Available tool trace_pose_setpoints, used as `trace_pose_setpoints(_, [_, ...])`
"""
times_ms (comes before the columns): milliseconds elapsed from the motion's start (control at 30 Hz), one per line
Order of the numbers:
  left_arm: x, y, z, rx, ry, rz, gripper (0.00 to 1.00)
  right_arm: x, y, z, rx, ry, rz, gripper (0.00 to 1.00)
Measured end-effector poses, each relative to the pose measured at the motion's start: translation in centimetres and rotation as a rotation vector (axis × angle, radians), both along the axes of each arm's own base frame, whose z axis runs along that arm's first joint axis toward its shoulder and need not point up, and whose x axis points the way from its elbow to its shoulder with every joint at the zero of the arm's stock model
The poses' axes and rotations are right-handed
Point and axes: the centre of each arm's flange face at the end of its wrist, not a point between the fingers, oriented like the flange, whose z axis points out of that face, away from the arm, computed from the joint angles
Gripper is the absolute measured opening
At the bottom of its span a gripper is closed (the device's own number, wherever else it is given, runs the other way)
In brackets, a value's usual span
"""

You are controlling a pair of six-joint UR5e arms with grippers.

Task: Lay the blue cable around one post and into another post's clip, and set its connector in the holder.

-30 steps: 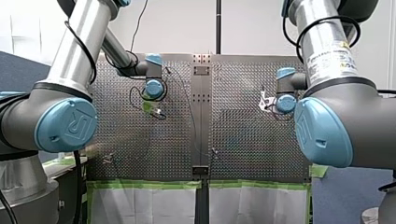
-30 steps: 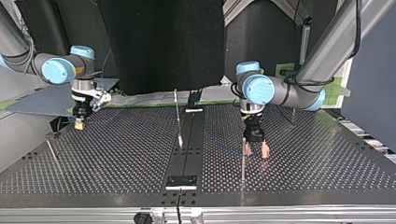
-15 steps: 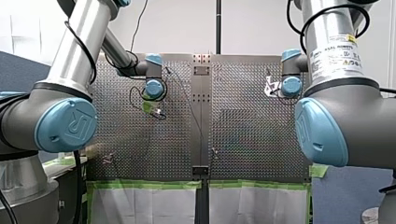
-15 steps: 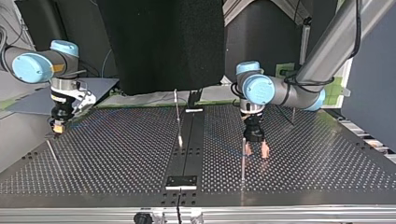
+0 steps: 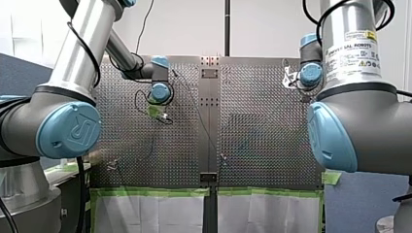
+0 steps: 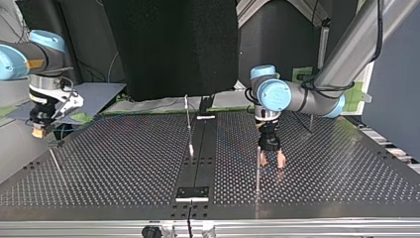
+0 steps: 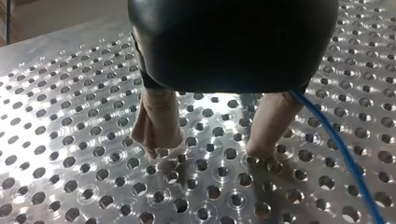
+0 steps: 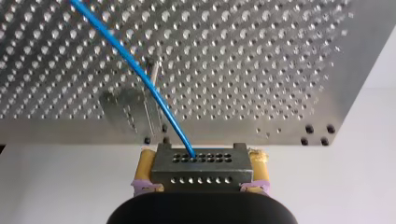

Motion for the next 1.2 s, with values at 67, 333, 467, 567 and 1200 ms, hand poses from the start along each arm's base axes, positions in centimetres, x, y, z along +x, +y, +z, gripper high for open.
trace_pose_setpoints(67, [0.0, 0.0, 0.0, 0.0, 0.0, 0.0, 1.0, -0.4, 0.4, 0.6, -0.002, 0.0, -0.006, 0.0])
trace_pose_setpoints(333, [0.0, 0.0, 0.0, 0.0, 0.0, 0.0, 1.0, -1.5, 0.3, -0.1, 0.02, 0.011, -0.025, 0.0])
trace_pose_setpoints(467, [0.0, 0.0, 0.0, 0.0, 0.0, 0.0, 1.0, -1.8, -0.6, -1.7, 0.032, 0.021, -0.025, 0.0])
trace_pose_setpoints(567, [0.0, 0.0, 0.0, 0.0, 0.0, 0.0, 1.0, -2.0, -1.4, -3.0, 0.033, 0.028, -0.013, 0.0])
trace_pose_setpoints(1200, [0.0, -0.2, 0.0, 0.003, 0.0, -0.013, 1.0, -5.8, -4.7, -4.0, -0.004, 0.023, 0.071, 0.0])
